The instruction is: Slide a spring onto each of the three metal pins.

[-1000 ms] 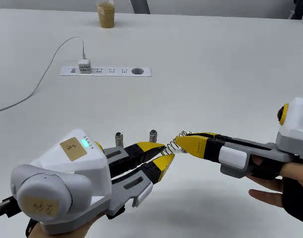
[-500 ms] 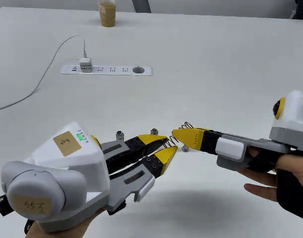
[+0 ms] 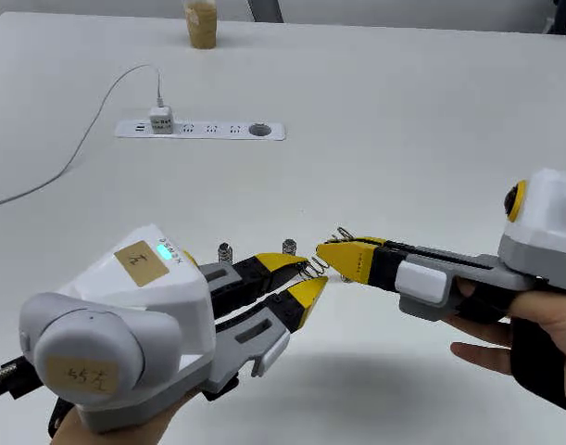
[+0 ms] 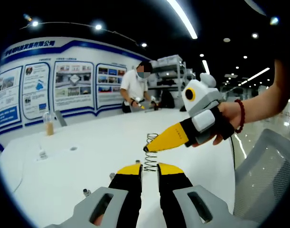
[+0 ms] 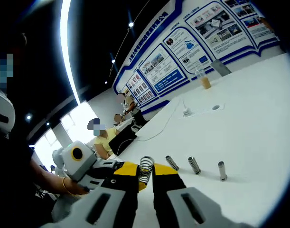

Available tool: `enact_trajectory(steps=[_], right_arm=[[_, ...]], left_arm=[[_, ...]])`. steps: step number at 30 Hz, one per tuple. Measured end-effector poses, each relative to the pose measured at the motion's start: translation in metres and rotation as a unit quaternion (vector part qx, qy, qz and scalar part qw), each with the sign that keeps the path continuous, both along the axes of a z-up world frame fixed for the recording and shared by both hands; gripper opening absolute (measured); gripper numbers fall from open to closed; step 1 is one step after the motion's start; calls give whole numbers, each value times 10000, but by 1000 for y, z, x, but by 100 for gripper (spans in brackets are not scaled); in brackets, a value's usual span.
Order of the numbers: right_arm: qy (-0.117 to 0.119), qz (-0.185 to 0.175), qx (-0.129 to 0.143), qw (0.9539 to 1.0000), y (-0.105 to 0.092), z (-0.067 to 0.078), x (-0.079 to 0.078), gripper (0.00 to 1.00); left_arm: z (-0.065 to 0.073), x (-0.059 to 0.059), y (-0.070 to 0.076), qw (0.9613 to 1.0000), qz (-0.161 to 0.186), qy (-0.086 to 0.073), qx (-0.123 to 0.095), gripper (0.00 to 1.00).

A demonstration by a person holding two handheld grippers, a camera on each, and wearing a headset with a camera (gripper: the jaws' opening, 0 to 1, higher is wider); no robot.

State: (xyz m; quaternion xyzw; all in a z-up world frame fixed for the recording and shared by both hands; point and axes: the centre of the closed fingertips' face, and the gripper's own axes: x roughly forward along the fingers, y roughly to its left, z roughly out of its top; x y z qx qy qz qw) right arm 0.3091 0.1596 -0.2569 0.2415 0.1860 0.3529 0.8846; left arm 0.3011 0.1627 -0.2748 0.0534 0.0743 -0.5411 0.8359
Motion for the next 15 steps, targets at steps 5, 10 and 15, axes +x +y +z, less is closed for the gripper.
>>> enact_trajectory(steps=[5, 10, 15], right_arm=[[-93, -121, -174, 9997, -6, 0, 4, 11], [-217, -219, -481, 9984, -13, -1, 7, 11], [-323, -303, -829, 9956, -22, -6, 11, 11]], left_arm=[[-7, 2, 4, 9998, 78, 36, 192, 16], [-15, 3, 9, 9991, 180, 127, 353, 21], [-19, 5, 16, 9984, 278, 158, 459, 26]])
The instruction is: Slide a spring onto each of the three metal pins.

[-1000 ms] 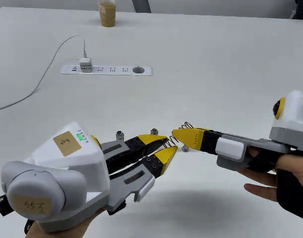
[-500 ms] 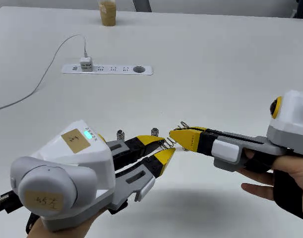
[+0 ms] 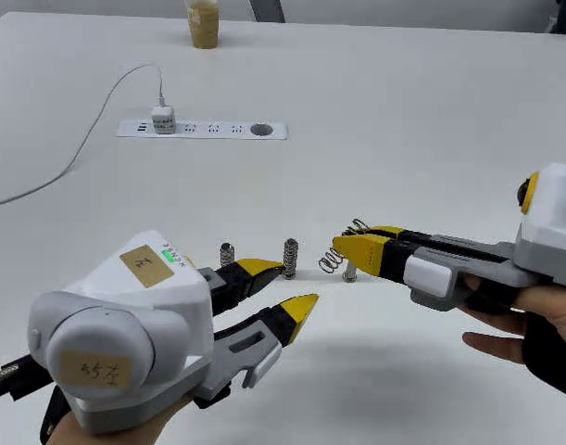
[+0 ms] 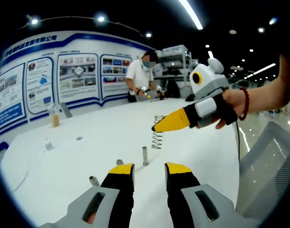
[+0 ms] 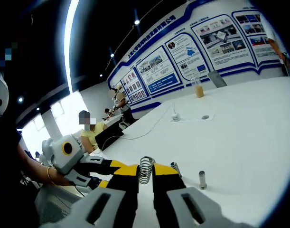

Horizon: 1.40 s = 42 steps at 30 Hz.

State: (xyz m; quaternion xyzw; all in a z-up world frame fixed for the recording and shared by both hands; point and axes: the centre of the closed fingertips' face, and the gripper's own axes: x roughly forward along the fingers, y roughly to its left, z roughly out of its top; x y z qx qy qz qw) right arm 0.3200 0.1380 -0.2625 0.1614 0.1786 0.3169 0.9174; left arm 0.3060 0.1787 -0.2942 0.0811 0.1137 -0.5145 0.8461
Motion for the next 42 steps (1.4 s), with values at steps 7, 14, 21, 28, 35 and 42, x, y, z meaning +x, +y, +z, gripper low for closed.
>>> enact_trajectory(steps=[7, 14, 21, 28, 35, 42], right_arm=[[-88, -92, -410, 9991, -8, -5, 6, 11], [-115, -120, -901, 9958, -17, -13, 13, 11], [-199, -220, -1272, 9914, -26, -18, 23, 12], [-228, -321, -1522, 9876, -35, -23, 34, 12], [-222, -403, -1770, 9831, -43, -30, 43, 12], [-194, -490, -1890, 9806, -51, -37, 51, 12]], left_arm=[[-10, 4, 13, 9996, 177, 97, 180, 35], [-19, 9, 27, 9985, 365, 114, 404, 46], [-26, 12, 36, 9972, 545, 199, 468, 58], [-31, 13, 38, 9965, 609, 285, 504, 68], [-34, 12, 39, 9963, 634, 318, 492, 75], [-37, 15, 40, 9960, 672, 411, 425, 82]])
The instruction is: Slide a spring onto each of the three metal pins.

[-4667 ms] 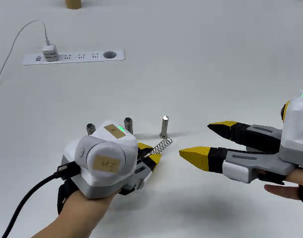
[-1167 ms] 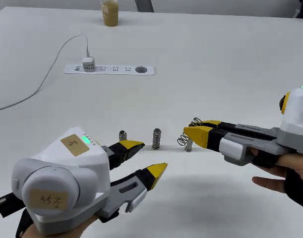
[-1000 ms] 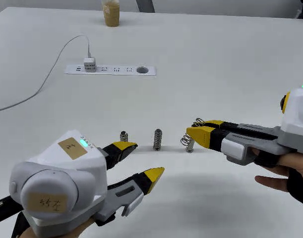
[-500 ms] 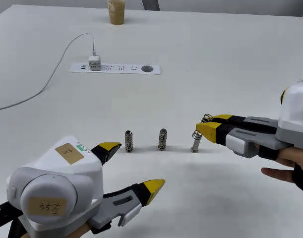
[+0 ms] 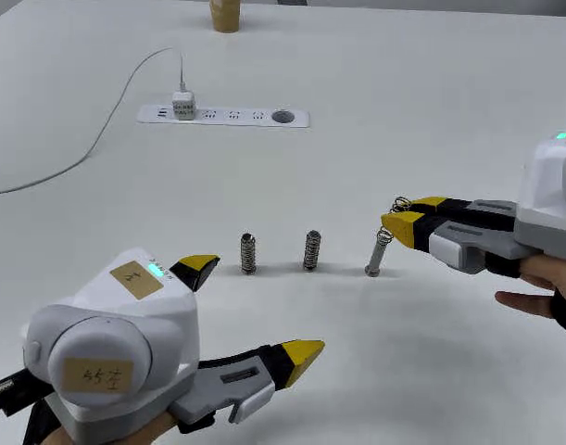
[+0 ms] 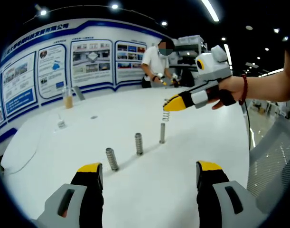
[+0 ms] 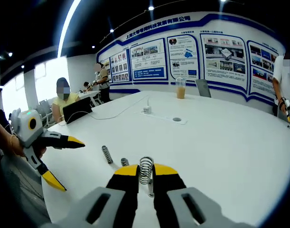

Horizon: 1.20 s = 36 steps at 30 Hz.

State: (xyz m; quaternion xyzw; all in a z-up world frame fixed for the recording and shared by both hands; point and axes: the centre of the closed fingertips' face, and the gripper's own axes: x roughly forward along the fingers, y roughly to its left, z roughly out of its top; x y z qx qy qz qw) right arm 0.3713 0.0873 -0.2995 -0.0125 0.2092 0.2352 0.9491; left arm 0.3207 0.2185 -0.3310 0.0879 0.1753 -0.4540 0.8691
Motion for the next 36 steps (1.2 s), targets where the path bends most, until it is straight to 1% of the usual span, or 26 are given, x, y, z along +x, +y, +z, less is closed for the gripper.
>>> enact_trajectory(steps=[1, 5, 8, 10, 12, 16, 19, 22, 24, 30, 33, 36], right_arm=[[-1, -8, 3, 10000, 0, -1, 1, 12], [-9, -27, -48, 10000, -1, -4, 5, 12], [-2, -47, -182, 9998, -3, -9, 7, 12], [18, -48, -135, 9999, -2, -10, 7, 12], [33, -42, -141, 9999, -2, -11, 7, 12], [40, -5, -253, 9997, 0, -15, 6, 12], [60, -11, -261, 9996, 0, -18, 6, 12], [66, 9, -397, 9992, 0, -23, 5, 12], [81, 20, -426, 9991, 1, -26, 4, 12], [161, -16, -445, 9989, 1, -35, 3, 12], [173, -76, -395, 9990, 1, -38, 4, 12], [236, -105, -421, 9988, 1, -44, 4, 12]], left_arm=[[0, 0, 0, 10000, 12, 30, -33, 83], [-2, 1, 1, 10000, 41, 55, -64, 87], [-4, 2, 1, 9999, 70, 83, -64, 90], [-4, 3, 2, 9999, 77, 95, -71, 91], [-5, 3, 2, 9999, 93, 91, -79, 92], [-5, 3, 2, 9999, 100, 83, -90, 94], [-6, 3, 2, 9999, 91, 99, -86, 94], [-7, 3, 2, 9999, 78, 107, -76, 95], [-7, 2, 1, 9999, 65, 96, -89, 95], [-8, 2, 1, 9998, 70, 175, -118, 96], [-9, 1, 0, 9996, 65, 231, -139, 96], [-10, 0, -2, 9996, 53, 253, -131, 96]])
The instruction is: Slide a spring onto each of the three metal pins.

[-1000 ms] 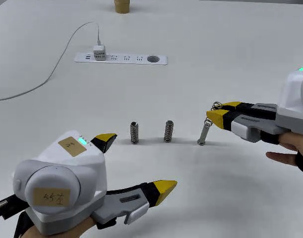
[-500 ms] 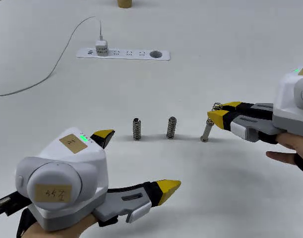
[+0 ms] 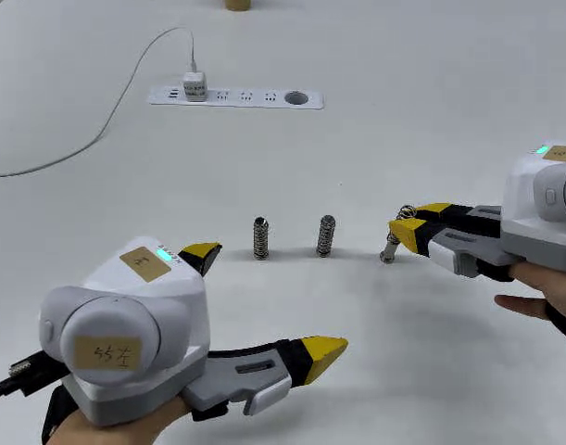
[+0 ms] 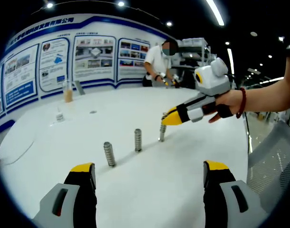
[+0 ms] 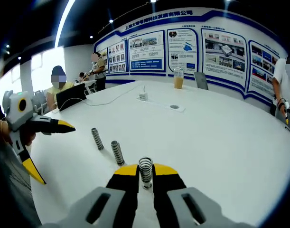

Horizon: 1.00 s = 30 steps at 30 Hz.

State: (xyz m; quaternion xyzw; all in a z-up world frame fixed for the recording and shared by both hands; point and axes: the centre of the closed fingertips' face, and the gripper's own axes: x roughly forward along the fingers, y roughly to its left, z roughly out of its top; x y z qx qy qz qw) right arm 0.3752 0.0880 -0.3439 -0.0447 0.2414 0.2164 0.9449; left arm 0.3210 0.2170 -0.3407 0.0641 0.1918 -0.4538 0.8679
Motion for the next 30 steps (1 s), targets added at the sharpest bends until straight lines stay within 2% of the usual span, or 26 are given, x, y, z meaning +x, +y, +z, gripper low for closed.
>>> enact_trajectory(steps=[18, 30], right_arm=[[220, -99, 50, 9997, -1, -20, 1, 12], [261, -143, 76, 9995, -1, -25, -1, 12]], left_arm=[[-2, 0, 1, 10000, -13, 3, 36, 95], [-3, 0, 2, 10000, -7, 12, 82, 94]])
